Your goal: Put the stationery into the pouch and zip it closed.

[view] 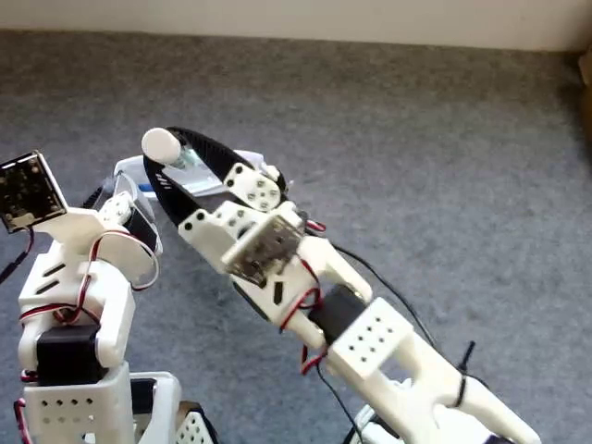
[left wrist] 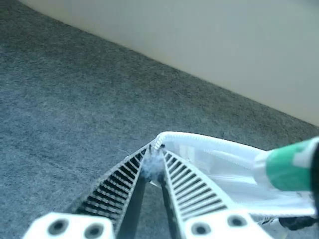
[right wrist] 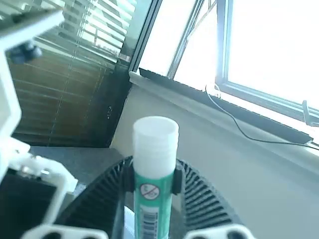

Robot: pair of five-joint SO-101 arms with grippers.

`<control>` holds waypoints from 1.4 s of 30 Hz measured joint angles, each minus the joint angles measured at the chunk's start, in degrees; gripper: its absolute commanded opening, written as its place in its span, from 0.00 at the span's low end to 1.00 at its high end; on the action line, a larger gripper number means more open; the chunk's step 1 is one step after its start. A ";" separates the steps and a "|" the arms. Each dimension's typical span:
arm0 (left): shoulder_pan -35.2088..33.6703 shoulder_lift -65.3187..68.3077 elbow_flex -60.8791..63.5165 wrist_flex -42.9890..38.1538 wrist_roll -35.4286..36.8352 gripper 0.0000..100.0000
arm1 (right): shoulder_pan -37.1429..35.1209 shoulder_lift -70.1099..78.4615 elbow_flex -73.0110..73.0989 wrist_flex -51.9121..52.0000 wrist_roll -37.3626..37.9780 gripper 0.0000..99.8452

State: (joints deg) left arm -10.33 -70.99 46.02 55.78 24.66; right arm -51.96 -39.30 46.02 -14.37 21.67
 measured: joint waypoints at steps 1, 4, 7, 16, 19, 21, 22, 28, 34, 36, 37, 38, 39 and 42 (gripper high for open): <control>0.00 0.00 0.00 0.00 0.00 0.01 | 0.00 0.44 0.00 -0.26 -0.09 0.01; 0.00 0.00 0.00 0.00 0.00 0.01 | -0.09 0.79 0.00 -0.44 -0.18 0.01; 0.00 0.00 0.00 0.00 0.00 0.01 | -0.18 0.79 0.00 -0.44 -2.64 0.01; 0.00 0.00 0.00 -0.09 0.00 0.01 | 1.14 5.27 0.00 -0.44 -5.36 0.08; 0.00 0.00 0.00 -0.09 0.00 0.01 | 1.41 6.51 0.00 -0.44 -5.36 0.10; 0.00 0.00 0.00 -0.09 0.00 0.01 | 1.49 6.68 0.00 -0.44 -5.36 0.11; 0.00 0.00 0.00 -0.09 0.00 0.01 | 1.49 6.68 0.00 -0.44 -5.36 0.11; 0.00 0.00 0.00 -0.09 0.00 0.01 | 1.49 6.68 0.00 1.58 -5.36 0.13; 0.00 0.00 0.00 -0.09 0.00 0.01 | 1.49 6.15 -1.14 11.69 -8.18 0.20; 0.00 0.00 0.09 -0.09 0.00 0.01 | 1.67 5.45 -1.76 13.89 -11.08 0.20; 0.00 0.00 0.09 -0.09 0.00 0.01 | 1.67 4.92 -1.85 14.95 -11.87 0.20; 0.00 0.00 0.09 -0.09 0.00 0.01 | 1.76 4.13 -1.85 15.82 -12.22 0.20; 0.00 0.00 0.09 -0.09 0.00 0.01 | 1.76 3.16 -1.85 16.70 -12.31 0.20; 0.00 0.00 0.09 -0.09 0.00 0.01 | 1.76 -1.23 -1.85 20.04 -12.66 0.20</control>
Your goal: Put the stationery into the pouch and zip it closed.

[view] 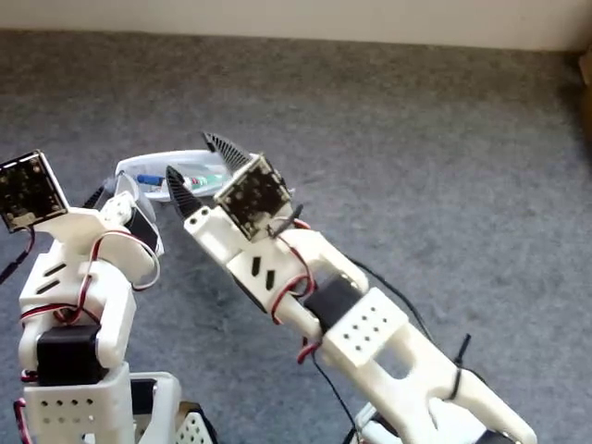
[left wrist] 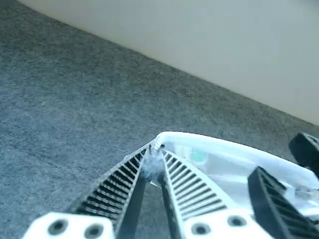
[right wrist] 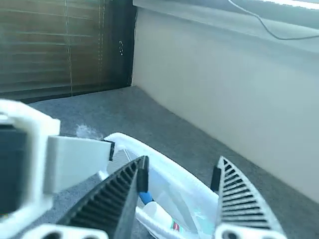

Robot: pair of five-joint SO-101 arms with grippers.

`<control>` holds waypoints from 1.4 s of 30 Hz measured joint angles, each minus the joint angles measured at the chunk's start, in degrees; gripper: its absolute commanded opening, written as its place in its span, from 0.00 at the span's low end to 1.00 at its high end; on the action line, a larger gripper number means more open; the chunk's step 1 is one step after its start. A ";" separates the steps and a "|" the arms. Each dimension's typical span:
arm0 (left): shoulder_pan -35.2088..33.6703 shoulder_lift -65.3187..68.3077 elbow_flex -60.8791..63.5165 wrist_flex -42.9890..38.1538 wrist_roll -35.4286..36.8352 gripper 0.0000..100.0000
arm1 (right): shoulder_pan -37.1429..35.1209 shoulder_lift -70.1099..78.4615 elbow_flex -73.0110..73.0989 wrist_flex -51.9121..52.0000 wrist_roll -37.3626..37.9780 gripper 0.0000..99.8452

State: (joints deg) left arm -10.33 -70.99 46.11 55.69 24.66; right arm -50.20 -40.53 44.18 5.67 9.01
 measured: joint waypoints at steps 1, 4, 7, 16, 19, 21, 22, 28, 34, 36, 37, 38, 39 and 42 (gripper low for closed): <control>0.00 0.00 0.00 0.00 0.00 0.01 | 0.18 -2.02 0.00 1.67 0.00 0.20; 0.00 0.00 0.00 0.00 0.00 0.01 | 2.46 -8.53 0.00 8.35 0.00 0.20; 0.00 0.00 0.00 0.00 0.00 0.01 | 6.42 -14.33 0.00 16.00 0.00 0.20; 0.00 0.00 0.00 0.00 0.00 0.01 | 13.80 -18.99 0.18 30.24 0.00 0.20; 0.00 0.00 0.00 0.00 0.00 0.01 | 13.80 -18.46 2.02 30.33 0.00 0.20; 0.00 0.00 0.00 0.00 0.00 0.01 | 13.80 -16.53 2.37 30.33 0.00 0.20; 0.00 0.00 0.00 0.00 0.00 0.01 | 13.80 -15.12 2.37 30.33 0.00 0.20; 0.00 0.00 0.00 0.00 0.00 0.01 | 13.80 -3.08 2.37 30.33 0.00 0.20; 0.00 0.00 0.00 0.00 0.00 0.01 | 13.98 0.97 2.37 26.99 0.00 0.20; 0.00 0.00 0.00 0.00 0.00 0.01 | 13.98 0.97 2.37 26.37 0.00 0.20; 0.00 0.00 0.00 0.00 0.00 0.01 | 13.98 0.97 2.37 26.20 0.00 0.20; 0.00 0.00 0.00 0.00 0.00 0.01 | 13.98 0.88 2.37 26.20 0.00 0.20; 0.00 0.00 0.00 0.00 0.00 0.01 | 13.98 0.53 2.37 26.02 0.00 0.20; 0.00 0.00 0.00 0.00 0.00 0.01 | 13.98 -1.76 2.37 25.85 0.00 0.20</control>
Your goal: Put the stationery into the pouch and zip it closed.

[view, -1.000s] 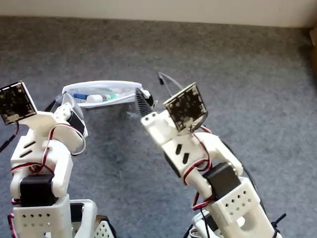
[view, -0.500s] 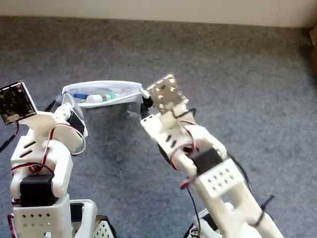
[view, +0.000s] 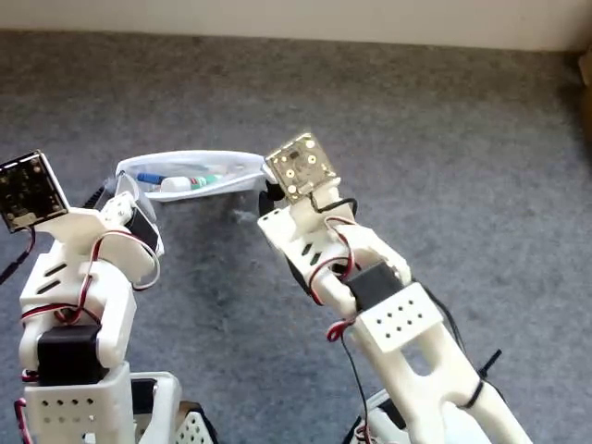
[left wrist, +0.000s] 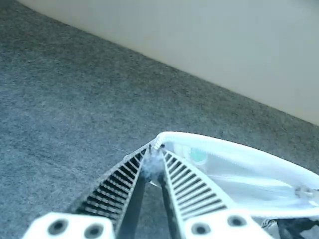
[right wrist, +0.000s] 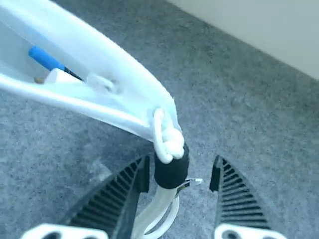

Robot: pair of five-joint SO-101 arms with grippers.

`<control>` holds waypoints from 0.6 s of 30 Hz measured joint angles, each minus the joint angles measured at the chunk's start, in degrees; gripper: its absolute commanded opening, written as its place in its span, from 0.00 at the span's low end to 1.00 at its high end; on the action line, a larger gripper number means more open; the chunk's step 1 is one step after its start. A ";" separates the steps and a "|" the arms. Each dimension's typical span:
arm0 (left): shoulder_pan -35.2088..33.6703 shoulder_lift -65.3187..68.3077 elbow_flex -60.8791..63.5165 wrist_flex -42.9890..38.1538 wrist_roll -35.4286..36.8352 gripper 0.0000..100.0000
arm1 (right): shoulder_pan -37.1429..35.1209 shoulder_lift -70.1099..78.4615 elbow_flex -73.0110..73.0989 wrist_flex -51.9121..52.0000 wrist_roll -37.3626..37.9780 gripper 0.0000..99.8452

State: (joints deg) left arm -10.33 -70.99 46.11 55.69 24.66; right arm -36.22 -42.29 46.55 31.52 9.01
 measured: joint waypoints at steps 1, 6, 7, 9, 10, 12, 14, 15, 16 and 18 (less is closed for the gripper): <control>0.00 0.00 0.00 0.00 0.00 0.01 | 0.00 -0.35 0.00 0.00 0.00 0.20; 0.00 0.00 0.00 0.00 0.00 0.01 | 0.00 0.18 0.00 -2.99 0.00 0.20; 0.00 0.00 0.00 0.00 0.00 0.01 | 0.00 1.05 0.00 -3.60 0.00 0.20; 0.00 0.00 0.00 0.00 0.00 0.01 | 0.00 2.73 0.00 -4.57 0.00 0.20; 0.00 0.00 0.00 0.00 0.00 0.01 | 0.00 2.99 0.00 -5.01 0.00 0.20; 0.00 0.00 0.00 0.00 0.00 0.01 | 0.00 2.99 0.00 -5.27 0.00 0.20; 0.00 0.00 0.00 0.00 0.00 0.01 | 0.00 2.99 0.00 -5.27 0.00 0.20; 0.00 0.00 0.00 0.00 0.00 0.01 | 0.00 2.99 0.00 -5.27 0.00 0.19; 0.00 0.00 0.00 0.00 0.00 0.01 | 0.26 2.99 0.00 -5.27 0.00 0.17; 0.00 0.00 0.00 0.00 0.00 0.01 | 0.97 2.99 0.00 -5.45 0.00 0.13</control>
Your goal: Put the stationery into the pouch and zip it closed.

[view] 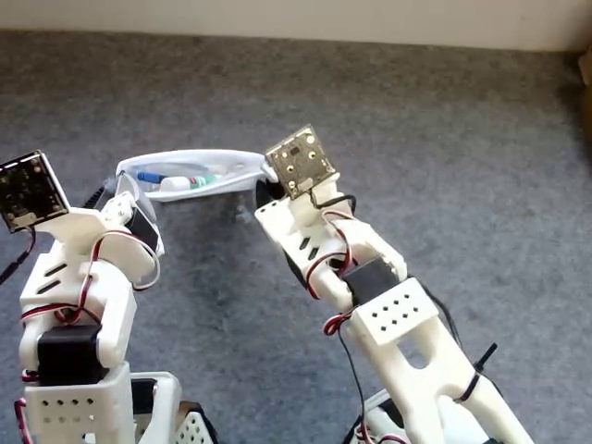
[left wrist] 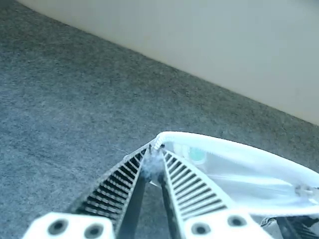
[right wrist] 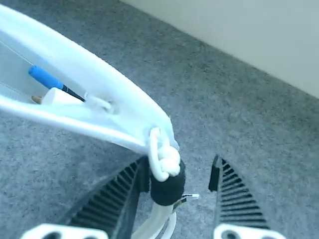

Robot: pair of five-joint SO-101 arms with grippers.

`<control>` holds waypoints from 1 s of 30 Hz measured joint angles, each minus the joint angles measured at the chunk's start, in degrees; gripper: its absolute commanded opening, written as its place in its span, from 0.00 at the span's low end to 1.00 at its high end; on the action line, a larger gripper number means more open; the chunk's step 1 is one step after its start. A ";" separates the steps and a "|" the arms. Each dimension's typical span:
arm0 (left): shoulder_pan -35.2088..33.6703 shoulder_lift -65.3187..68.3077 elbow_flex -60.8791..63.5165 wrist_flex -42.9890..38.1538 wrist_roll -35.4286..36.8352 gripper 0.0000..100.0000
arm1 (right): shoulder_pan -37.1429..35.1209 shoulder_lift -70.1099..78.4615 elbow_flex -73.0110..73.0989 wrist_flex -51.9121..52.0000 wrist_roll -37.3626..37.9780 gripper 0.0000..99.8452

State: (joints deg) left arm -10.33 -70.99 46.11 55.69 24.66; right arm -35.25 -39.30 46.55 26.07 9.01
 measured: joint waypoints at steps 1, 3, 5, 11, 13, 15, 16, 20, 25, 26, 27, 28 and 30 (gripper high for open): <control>0.00 0.00 0.00 0.00 0.00 0.01 | 0.26 0.00 0.00 0.00 0.00 0.10; 0.00 0.00 0.00 0.00 0.00 0.01 | 0.97 0.00 0.00 0.00 0.00 0.07; 0.00 0.00 0.00 0.00 0.00 0.01 | 1.41 0.00 0.00 0.00 0.00 0.06; 0.00 0.00 0.00 0.00 0.00 0.01 | 1.41 0.00 0.00 0.53 3.69 0.01; 0.00 0.00 0.00 0.00 0.00 0.01 | 1.41 0.00 0.00 1.49 5.10 0.01; 0.00 0.00 0.00 0.00 0.00 0.01 | 1.41 -0.44 0.00 2.20 6.59 0.01; 0.00 0.00 0.00 0.00 0.00 0.01 | 1.41 -1.32 0.00 2.55 7.38 0.01; 0.00 0.00 0.00 0.00 0.00 0.01 | 1.41 -8.09 1.85 2.90 10.37 0.01; 0.00 0.00 0.00 0.00 0.00 0.01 | 0.35 -15.56 8.00 3.08 14.33 0.01; 0.00 0.00 0.00 0.00 -0.35 0.01 | -0.18 -16.44 8.70 3.60 14.86 0.01; 0.00 0.00 0.00 0.00 -1.05 0.01 | -0.44 -17.05 9.05 4.40 15.21 0.01; 0.00 0.00 0.00 0.00 -2.11 0.01 | -0.53 -17.58 9.14 5.54 15.56 0.01; 0.00 0.70 0.00 -1.32 -3.96 0.01 | -0.70 -18.20 9.14 8.26 15.91 0.01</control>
State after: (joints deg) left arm -10.33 -70.29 46.11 54.37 20.70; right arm -35.96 -57.49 55.69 34.33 24.92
